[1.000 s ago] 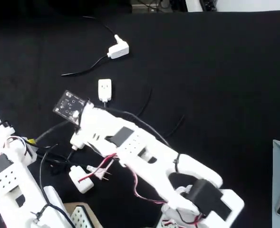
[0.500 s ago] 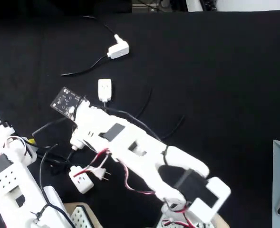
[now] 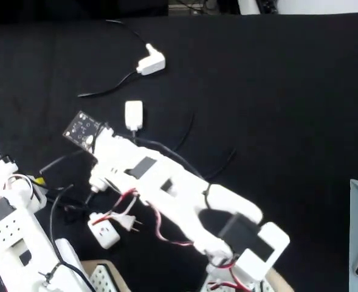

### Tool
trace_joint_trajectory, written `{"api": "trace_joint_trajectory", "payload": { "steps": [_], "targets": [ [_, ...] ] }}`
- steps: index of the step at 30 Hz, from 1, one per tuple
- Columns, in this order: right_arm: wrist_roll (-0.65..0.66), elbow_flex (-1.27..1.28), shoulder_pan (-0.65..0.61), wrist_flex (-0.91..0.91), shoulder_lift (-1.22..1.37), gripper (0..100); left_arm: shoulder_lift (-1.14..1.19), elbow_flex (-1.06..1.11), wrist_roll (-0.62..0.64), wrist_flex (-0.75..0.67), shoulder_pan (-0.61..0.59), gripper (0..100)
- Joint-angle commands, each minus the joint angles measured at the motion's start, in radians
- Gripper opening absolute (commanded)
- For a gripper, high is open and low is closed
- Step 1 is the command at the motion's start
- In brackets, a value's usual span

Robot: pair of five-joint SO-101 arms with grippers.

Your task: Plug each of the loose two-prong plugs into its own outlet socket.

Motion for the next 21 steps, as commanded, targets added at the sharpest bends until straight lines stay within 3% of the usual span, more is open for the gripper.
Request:
{"api": "trace_joint_trajectory", "payload": {
  "steps": [1,7,21],
  "targets": [
    [-0.051,-0.027,0.025,-0.021,0.044,1.1,-0.006,-0.002,0.002,-0.018,-0.005,25],
    [-0.049,-0.048,0.046,-0.009,0.114,1.1,-0.006,-0.002,0.0,-0.014,-0.005,25],
    [-0.049,-0.183,0.046,0.213,0.173,1.1,-0.006,-0.001,0.0,-0.012,-0.005,25]
  ]
}}
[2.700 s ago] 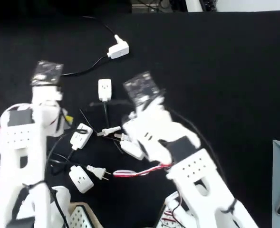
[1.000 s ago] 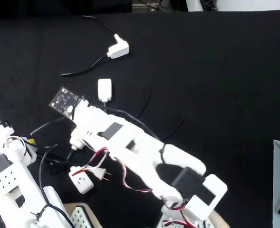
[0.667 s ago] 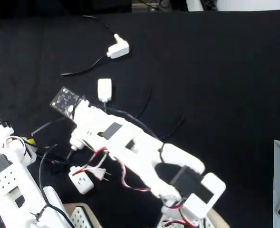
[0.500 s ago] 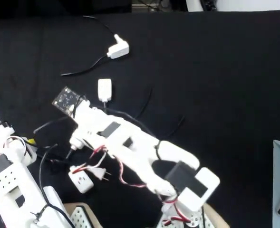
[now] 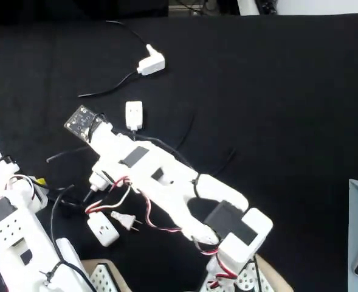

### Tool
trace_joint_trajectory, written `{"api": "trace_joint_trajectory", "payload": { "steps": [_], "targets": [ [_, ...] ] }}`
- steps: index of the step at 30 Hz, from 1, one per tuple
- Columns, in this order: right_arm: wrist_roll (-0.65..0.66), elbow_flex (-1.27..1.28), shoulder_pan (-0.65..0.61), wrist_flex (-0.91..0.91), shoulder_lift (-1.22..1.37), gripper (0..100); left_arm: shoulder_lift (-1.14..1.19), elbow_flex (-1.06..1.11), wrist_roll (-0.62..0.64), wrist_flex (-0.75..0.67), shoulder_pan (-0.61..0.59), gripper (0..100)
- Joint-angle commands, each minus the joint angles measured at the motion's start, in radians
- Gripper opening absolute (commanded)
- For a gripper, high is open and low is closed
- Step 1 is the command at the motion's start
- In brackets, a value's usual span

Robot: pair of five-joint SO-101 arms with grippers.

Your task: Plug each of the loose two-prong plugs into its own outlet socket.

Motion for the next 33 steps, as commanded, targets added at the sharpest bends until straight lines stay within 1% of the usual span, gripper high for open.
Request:
{"api": "trace_joint_trajectory", "payload": {
  "steps": [1,5,11,15,21,24,30,33],
  "targets": [
    [-0.003,-0.008,0.023,0.035,-0.016,1.1,-0.006,-0.007,0.0,-0.012,-0.005,25],
    [-0.006,-0.005,0.066,0.035,-0.165,1.1,-0.009,-0.007,0.0,-0.012,-0.005,25],
    [-0.008,-0.005,0.201,0.031,-0.36,1.1,-0.009,-0.007,0.0,-0.012,-0.005,25],
    [-0.008,-0.01,0.296,0.02,-0.384,1.1,-0.009,-0.007,0.0,-0.012,-0.005,25],
    [-0.008,0.053,0.47,-0.12,-0.387,1.1,-0.009,-0.007,0.0,-0.012,-0.005,25],
    [-0.008,0.091,0.551,-0.141,-0.398,1.2,-0.014,0.005,0.0,-0.018,-0.002,25],
    [-0.006,0.182,0.62,-0.144,-0.469,1.2,-0.015,0.01,0.0,-0.02,0.001,25],
    [-0.008,0.196,0.677,-0.15,-0.489,1.2,-0.015,0.012,0.0,-0.02,0.001,25]
  ]
}}
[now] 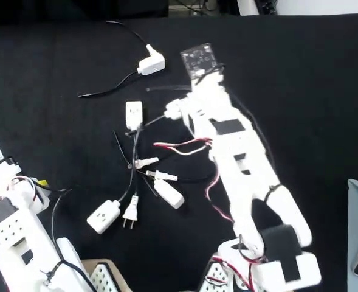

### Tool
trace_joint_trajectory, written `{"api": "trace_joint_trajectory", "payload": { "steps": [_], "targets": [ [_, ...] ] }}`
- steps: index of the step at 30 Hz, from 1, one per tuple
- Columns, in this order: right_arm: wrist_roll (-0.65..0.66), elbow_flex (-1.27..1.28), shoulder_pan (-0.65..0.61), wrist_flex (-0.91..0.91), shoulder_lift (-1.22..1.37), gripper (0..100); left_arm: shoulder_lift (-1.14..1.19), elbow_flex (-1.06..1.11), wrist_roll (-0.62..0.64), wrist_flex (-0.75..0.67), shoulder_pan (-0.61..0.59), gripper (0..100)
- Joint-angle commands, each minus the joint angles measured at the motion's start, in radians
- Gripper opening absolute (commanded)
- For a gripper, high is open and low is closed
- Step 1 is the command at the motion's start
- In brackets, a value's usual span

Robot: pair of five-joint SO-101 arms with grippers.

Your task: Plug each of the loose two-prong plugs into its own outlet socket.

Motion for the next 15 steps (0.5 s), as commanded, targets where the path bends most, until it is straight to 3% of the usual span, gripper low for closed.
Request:
{"api": "trace_joint_trajectory", "payload": {
  "steps": [1,9,15],
  "targets": [
    [-0.012,-0.005,0.094,-0.029,-0.07,1.2,-0.015,-0.005,0.0,-0.018,0.001,25],
    [-0.014,-0.228,0.244,-0.029,0.111,1.2,-0.015,-0.002,0.0,-0.018,0.001,25],
    [-0.017,-0.506,0.244,-0.028,0.377,1.4,-0.015,0.001,0.0,-0.018,0.001,25]
  ]
}}
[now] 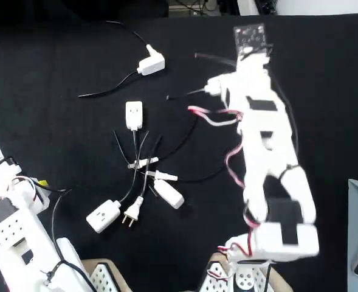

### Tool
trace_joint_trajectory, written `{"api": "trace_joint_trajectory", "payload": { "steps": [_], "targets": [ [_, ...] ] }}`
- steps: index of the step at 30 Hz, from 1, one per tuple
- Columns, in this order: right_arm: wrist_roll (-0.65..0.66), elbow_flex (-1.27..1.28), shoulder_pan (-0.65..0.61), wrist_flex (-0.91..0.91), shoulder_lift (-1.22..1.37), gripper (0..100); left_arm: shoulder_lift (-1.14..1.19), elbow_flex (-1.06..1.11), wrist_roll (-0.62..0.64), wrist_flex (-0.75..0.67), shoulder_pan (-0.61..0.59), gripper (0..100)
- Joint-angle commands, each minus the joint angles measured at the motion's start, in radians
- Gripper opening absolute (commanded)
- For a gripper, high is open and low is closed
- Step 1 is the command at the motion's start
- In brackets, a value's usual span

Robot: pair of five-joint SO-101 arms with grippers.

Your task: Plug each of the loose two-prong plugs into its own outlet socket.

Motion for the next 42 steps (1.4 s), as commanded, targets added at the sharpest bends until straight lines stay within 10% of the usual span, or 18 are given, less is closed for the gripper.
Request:
{"api": "trace_joint_trajectory", "payload": {
  "steps": [1,23,42],
  "targets": [
    [-0.034,-0.251,-0.014,-0.02,0.159,1.5,-0.015,-0.004,0.0,-0.017,0.001,25],
    [-0.236,-0.618,-0.071,0.216,0.367,22.0,-0.015,-0.002,0.0,-0.015,0.002,25],
    [-0.229,-0.616,-0.147,1.06,-0.127,21.9,-0.015,-0.002,0.0,-0.011,0.002,25]
  ]
}}
